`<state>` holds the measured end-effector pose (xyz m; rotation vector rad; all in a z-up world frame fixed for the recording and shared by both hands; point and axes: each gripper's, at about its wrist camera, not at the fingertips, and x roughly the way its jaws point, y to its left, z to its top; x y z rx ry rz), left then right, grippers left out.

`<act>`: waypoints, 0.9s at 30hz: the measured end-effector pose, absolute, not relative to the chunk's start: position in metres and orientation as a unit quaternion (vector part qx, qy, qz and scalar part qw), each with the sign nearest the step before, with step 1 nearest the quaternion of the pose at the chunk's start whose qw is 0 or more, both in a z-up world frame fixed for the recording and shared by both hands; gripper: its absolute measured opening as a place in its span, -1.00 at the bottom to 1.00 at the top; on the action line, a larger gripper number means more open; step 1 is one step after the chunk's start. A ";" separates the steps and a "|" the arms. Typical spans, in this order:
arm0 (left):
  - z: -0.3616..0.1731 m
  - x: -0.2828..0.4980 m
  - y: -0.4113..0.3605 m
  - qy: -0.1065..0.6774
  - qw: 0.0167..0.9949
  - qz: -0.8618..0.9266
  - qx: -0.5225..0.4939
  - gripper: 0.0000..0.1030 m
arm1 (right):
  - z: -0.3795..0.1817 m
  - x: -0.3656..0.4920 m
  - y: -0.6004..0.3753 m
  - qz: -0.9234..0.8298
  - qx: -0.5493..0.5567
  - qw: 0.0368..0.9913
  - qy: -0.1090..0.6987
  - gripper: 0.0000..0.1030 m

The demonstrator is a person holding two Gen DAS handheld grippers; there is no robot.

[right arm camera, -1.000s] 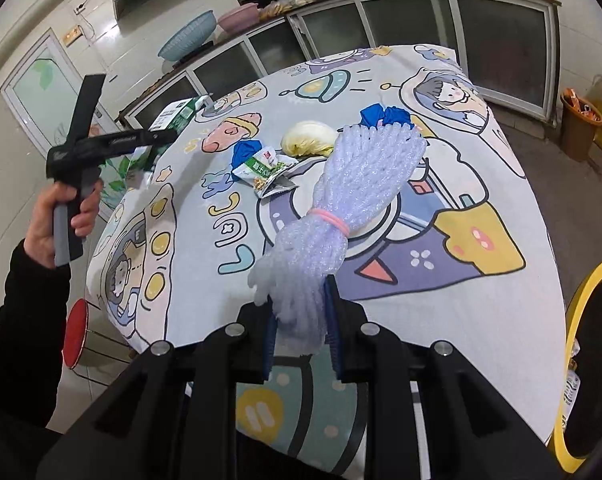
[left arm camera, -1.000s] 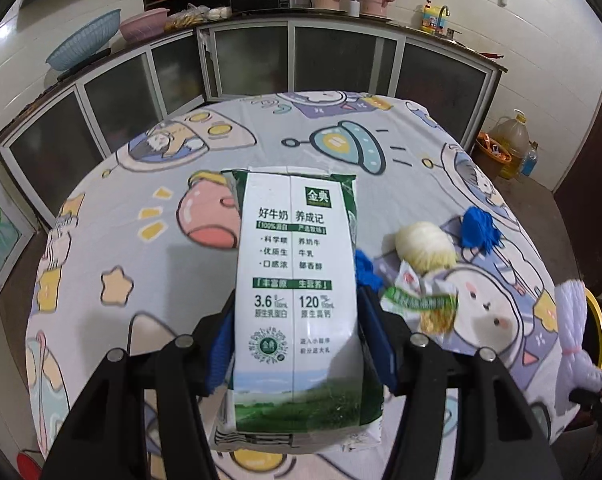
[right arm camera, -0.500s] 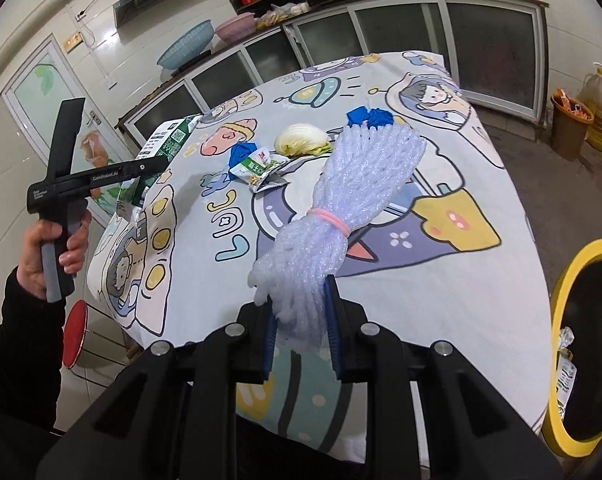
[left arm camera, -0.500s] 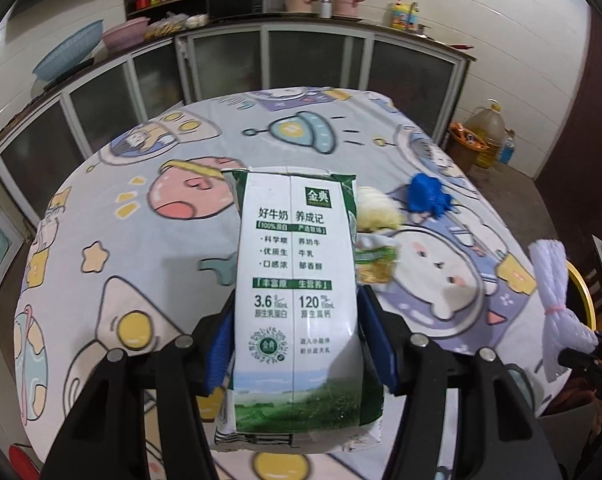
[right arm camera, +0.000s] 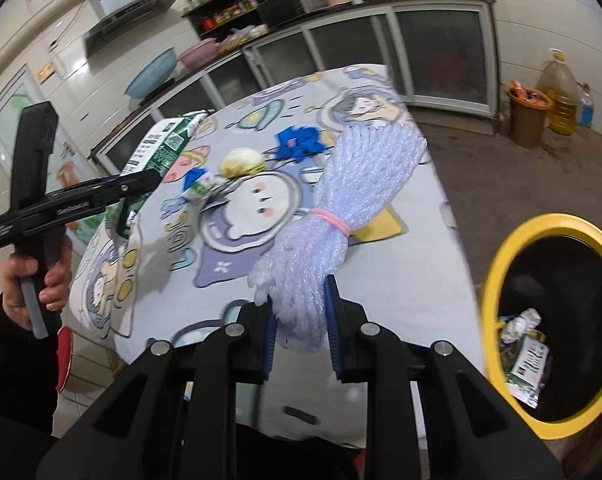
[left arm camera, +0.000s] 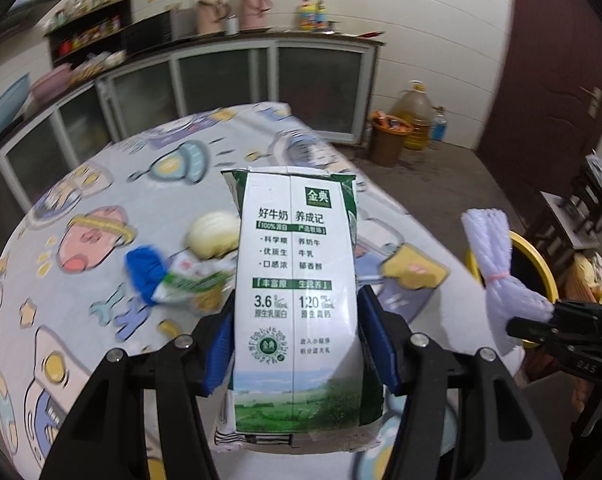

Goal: Collect trash
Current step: 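Carry the milk carton and mesh net over the yellow bin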

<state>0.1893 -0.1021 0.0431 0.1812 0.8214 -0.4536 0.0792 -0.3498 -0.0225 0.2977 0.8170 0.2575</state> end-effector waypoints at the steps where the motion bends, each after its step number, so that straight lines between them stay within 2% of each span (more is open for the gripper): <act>1: 0.044 0.188 -0.113 0.392 0.887 -0.227 0.092 0.07 | -0.023 0.077 -0.359 0.114 0.148 0.900 0.394 -0.58; 10: 0.048 0.181 -0.194 0.380 0.868 -0.299 0.116 0.07 | -0.028 0.063 -0.410 0.057 0.172 0.904 0.386 -0.58; 27: 0.050 0.174 -0.275 0.373 0.846 -0.361 0.123 0.07 | -0.036 0.049 -0.476 -0.013 0.196 0.907 0.373 -0.58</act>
